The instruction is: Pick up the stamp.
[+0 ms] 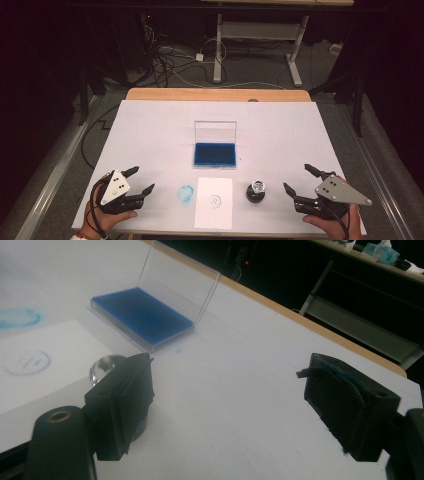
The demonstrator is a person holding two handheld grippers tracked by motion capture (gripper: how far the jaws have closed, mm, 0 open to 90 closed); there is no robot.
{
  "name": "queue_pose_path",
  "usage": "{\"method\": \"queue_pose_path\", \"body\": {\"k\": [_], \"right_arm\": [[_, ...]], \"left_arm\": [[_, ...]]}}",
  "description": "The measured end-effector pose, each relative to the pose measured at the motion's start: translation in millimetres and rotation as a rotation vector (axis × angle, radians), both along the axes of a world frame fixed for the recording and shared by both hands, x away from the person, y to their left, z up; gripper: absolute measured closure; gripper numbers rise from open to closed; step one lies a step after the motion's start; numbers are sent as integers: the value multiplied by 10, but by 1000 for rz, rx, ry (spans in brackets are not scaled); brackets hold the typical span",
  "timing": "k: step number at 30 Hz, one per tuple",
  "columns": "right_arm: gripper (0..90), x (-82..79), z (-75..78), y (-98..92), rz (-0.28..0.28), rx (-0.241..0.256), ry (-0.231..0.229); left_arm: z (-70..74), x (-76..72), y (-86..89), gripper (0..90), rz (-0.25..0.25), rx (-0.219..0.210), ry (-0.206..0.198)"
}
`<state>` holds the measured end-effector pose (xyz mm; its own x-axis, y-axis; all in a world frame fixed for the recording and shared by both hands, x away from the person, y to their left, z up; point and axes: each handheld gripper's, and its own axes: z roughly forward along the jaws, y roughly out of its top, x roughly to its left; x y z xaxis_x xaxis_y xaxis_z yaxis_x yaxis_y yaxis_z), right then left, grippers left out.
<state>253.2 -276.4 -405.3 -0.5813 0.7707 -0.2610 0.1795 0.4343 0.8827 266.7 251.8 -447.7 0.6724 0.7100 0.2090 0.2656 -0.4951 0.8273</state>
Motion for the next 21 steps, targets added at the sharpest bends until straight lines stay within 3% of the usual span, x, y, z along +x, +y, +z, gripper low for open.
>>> {"method": "queue_pose_path", "body": {"k": [7,10,17,21], "right_arm": [[200,52,-17,15,42,-12,84],[200,57,18,37,54,-12,110],[210,188,128,278,119,-129,220],[217,258,95,412,159,-174,279]], "left_arm": [[-31,15,-36,266,-32,13,21],[-70,10,-56,266,-36,22,54],[-127,40,-101,266,-59,35,89],[-141,50,-96,266,-57,45,96]]}}
